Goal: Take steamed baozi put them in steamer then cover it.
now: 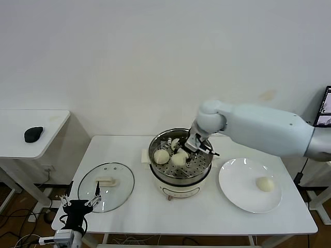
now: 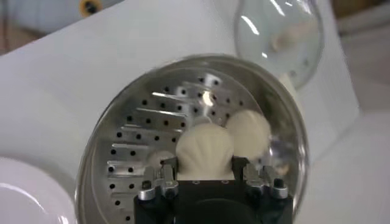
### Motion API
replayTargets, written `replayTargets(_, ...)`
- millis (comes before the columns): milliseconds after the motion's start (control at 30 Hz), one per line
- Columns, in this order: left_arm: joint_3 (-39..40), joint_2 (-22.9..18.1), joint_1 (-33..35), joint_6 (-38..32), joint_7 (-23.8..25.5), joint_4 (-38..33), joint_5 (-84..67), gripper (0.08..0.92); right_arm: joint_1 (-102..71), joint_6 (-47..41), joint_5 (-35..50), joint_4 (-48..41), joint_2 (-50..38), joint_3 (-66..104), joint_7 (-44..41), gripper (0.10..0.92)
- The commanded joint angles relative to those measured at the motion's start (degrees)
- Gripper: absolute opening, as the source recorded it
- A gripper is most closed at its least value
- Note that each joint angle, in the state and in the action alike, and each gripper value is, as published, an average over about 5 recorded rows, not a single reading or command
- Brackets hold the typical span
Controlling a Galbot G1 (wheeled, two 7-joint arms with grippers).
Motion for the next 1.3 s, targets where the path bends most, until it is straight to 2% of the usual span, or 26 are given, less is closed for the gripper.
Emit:
replayTargets(33, -0.08, -0.08, 0.01, -0.05, -0.05, 0.06, -0.06, 0.823, 0.11, 9.03, -6.95, -0.24, 2.78, -3.22, 0.22, 0.557)
replayTargets(400, 0.17, -0.34, -0.21, -0.05, -0.07, 0.4, 0.02, 0.823, -2.32, 11.93, -8.7, 0.4, 1.79, -2.81, 1.13, 0.581)
replayTargets(500, 0.18, -0.34, -0.22, -0.05, -0.07, 0.49, 0.03, 0.823, -2.87, 12.06, -8.83, 0.35, 1.57, -2.34, 2.08, 0.63)
replayTargets(667, 0.15, -0.23, -0.28, -0.02, -0.05, 0.38, 0.0, 0.823, -1.52, 12.22, -8.7, -0.01, 0.66, -0.32, 2.43, 0.768)
replayTargets(800, 0.11, -0.01, -0.46, 0.01, -0.03, 0.42, -0.13, 0.823, 0.84, 10.52, -7.46, -0.17, -1.62, 2.76, 0.45, 0.816)
replayTargets(900, 0.05, 0.3, -0.6, 0.02, -0.01, 0.46, -0.3, 0.823, 3.3, 5.3, -4.06, 0.04, -4.5, 4.51, -1.77, 0.822)
replayTargets(1100, -0.02, 1.09, -0.82, -0.02, 0.03, 0.56, -0.67, 0.823, 7.09, -15.16, 4.81, 1.78, -12.45, 6.08, -3.99, 0.823)
replayTargets(1300, 0.37, 1.84, -1.21, -0.08, 0.08, 0.73, -1.13, 0.823, 5.98, -29.16, 8.28, 6.5, -25.49, 4.96, -4.39, 0.823)
